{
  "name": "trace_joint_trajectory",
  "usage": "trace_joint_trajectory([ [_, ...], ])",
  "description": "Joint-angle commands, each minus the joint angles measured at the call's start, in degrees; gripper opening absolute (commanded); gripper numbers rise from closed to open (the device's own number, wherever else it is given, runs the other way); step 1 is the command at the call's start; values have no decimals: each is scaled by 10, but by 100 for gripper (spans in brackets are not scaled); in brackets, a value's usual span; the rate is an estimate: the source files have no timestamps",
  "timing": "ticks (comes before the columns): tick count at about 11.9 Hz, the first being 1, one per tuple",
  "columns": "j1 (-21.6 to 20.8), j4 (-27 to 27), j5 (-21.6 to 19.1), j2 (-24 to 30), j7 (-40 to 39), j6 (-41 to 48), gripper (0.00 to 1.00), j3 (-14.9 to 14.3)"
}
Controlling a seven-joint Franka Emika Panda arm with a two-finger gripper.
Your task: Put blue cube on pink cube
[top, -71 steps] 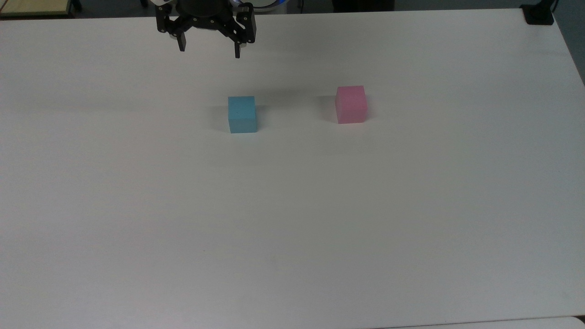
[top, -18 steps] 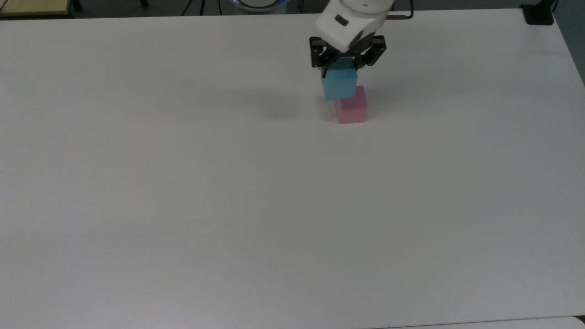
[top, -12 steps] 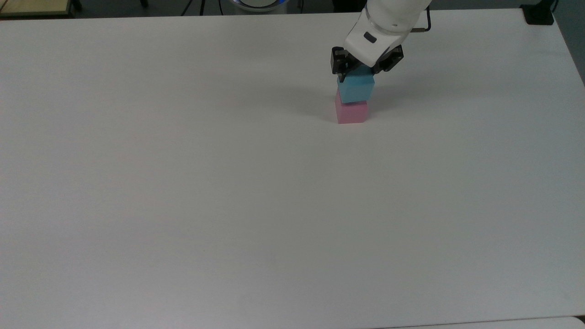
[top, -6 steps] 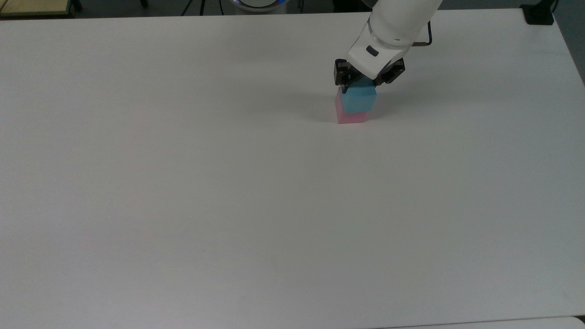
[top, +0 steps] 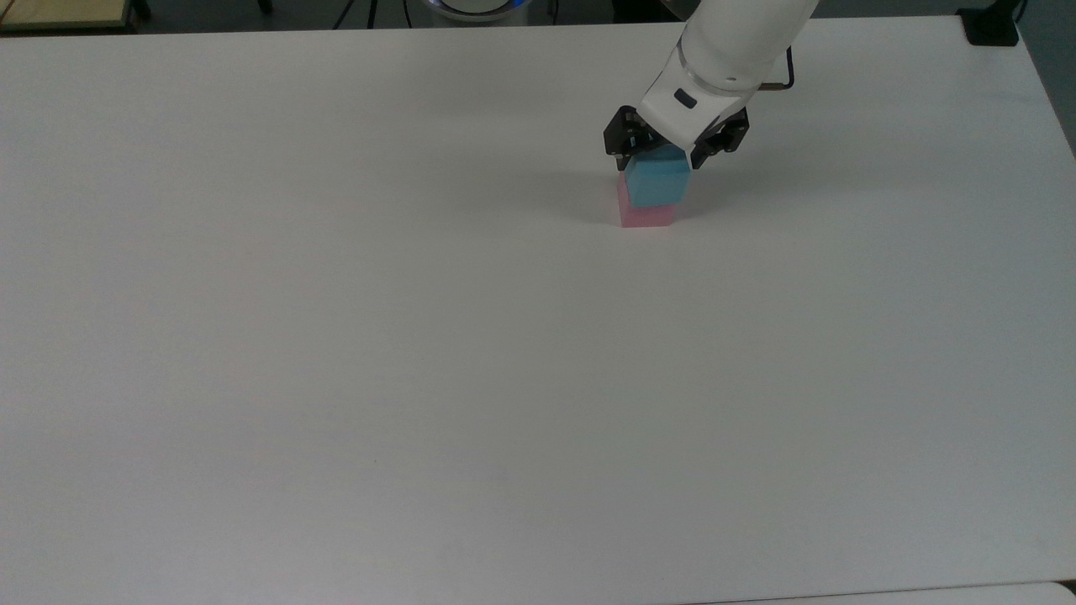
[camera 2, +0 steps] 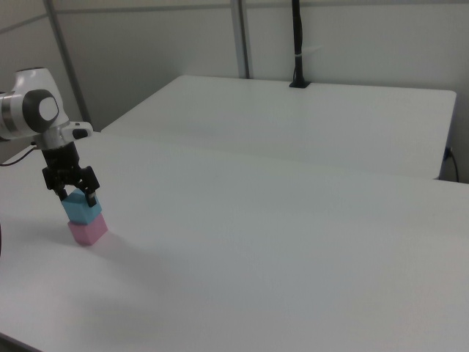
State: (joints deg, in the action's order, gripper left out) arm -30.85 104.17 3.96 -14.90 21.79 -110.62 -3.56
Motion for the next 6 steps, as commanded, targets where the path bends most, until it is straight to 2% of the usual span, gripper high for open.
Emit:
trace_joint_trajectory([
  [1,14,-5,8,40,9,0,100,-4],
  [3,47,-50,8,51,2,25,100,-4],
  [6,125,-124,-1,70,-59,92,100,-2],
])
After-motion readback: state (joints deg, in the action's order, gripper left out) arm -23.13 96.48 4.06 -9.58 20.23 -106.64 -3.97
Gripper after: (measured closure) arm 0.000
